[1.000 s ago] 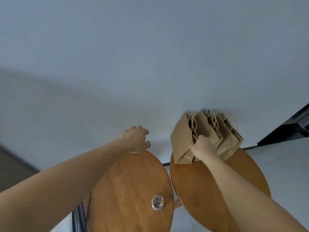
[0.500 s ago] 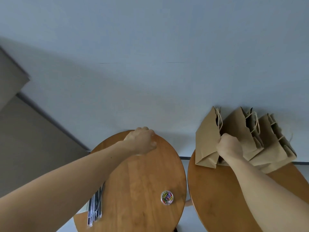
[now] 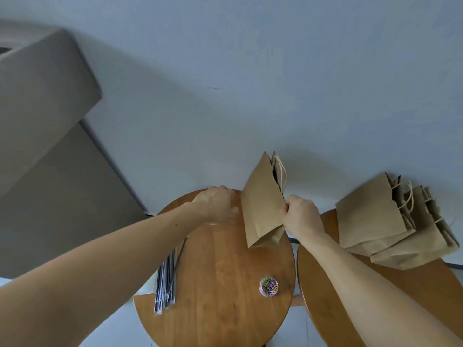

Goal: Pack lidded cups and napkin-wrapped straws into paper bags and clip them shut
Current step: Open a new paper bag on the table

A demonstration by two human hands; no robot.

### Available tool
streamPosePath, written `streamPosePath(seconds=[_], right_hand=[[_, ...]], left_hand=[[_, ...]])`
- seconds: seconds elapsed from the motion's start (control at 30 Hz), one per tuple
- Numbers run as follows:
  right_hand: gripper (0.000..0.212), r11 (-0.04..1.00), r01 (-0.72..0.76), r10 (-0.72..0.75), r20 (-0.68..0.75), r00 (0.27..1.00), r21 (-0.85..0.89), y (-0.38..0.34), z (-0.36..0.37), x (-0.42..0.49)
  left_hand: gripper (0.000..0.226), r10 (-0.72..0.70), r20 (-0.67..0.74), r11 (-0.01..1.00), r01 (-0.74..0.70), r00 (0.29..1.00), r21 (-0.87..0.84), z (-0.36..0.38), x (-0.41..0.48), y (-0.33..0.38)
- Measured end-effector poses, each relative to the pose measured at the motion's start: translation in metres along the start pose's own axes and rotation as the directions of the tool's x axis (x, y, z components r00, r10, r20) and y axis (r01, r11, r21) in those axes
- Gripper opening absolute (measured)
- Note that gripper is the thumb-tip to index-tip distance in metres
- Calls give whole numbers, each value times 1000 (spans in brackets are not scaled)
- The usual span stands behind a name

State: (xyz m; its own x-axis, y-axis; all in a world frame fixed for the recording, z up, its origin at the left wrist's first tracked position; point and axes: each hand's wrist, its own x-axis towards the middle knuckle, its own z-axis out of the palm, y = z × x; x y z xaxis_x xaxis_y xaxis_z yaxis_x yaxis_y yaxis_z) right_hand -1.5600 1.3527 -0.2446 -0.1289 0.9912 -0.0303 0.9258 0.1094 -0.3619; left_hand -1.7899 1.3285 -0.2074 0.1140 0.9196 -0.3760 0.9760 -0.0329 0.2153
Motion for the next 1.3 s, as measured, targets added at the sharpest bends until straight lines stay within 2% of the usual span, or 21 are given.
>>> streamPosePath(seconds=[0.2,0.47,0.6,0.7,0.9,1.0,1.1,1.23,1.3], right_hand=[[19,998,53,-51,91,995,-19,-61,47,-44],[18,998,3,10,213,977,-60,-100,101,-112],[36,996,-89,82,305,949,9,-109,109,-127],[54,992,-110,123,365,923,-57,-112,110,-126],[30,979,-159,96,404,910,126,-114,111,-115],[18,951,-245,142,436,889,189,-117,116,-111],[6,947,-267,165,438,883,180,-114,121,-107],[14,954,-264,183,421,889,143,-107,122,-96],[18,970,-228,180,377,908,86,-102,121,-90]], left_hand=[[59,17,56,1000,-16,998,-9,21,-28,-47],[61,66,147,998,-62,987,-28,64,-52,-93],[59,105,174,994,-104,979,-13,78,-60,-104],[58,109,228,994,-111,967,-4,87,-66,-110],[75,92,282,995,-99,955,10,95,-73,-104],[80,53,280,998,-45,958,-33,97,-72,-94],[76,-3,277,996,28,961,-86,101,-71,-84],[54,-155,247,964,202,956,-175,111,-68,-83],[53,-199,237,946,249,951,-207,113,-66,-80]])
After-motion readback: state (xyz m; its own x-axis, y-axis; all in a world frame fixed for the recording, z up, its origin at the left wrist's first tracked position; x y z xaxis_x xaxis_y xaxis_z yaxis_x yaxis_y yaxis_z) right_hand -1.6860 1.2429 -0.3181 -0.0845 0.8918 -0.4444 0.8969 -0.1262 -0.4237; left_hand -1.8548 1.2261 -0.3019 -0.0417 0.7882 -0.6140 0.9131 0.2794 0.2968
